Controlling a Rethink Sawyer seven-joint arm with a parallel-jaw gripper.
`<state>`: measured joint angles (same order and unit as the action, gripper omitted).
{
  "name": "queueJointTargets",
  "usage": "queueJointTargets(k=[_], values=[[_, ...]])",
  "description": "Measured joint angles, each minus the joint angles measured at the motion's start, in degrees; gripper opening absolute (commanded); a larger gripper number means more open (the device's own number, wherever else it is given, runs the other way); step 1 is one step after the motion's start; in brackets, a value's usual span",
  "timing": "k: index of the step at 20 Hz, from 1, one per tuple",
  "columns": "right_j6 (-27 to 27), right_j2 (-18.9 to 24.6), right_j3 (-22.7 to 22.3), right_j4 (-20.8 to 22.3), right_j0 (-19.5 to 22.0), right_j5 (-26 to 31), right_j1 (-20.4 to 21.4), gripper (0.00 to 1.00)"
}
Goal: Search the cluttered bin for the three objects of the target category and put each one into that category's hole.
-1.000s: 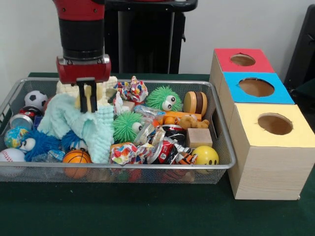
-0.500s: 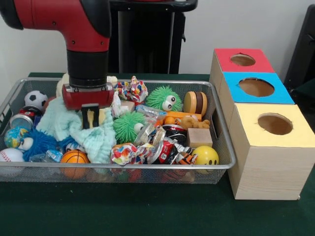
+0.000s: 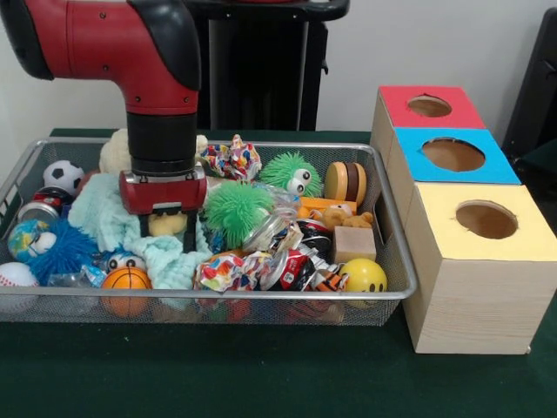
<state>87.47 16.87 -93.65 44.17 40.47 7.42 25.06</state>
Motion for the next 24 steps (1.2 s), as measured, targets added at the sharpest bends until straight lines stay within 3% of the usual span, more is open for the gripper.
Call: queueJointTargets(k=[10,24], values=[[0.00,-0.07,-1.00,-0.22,0.11,-0.05,1.27,1.00],[0.00,-0.09,-4.20,-3.87,2.80,5.75,7.71,1.00]])
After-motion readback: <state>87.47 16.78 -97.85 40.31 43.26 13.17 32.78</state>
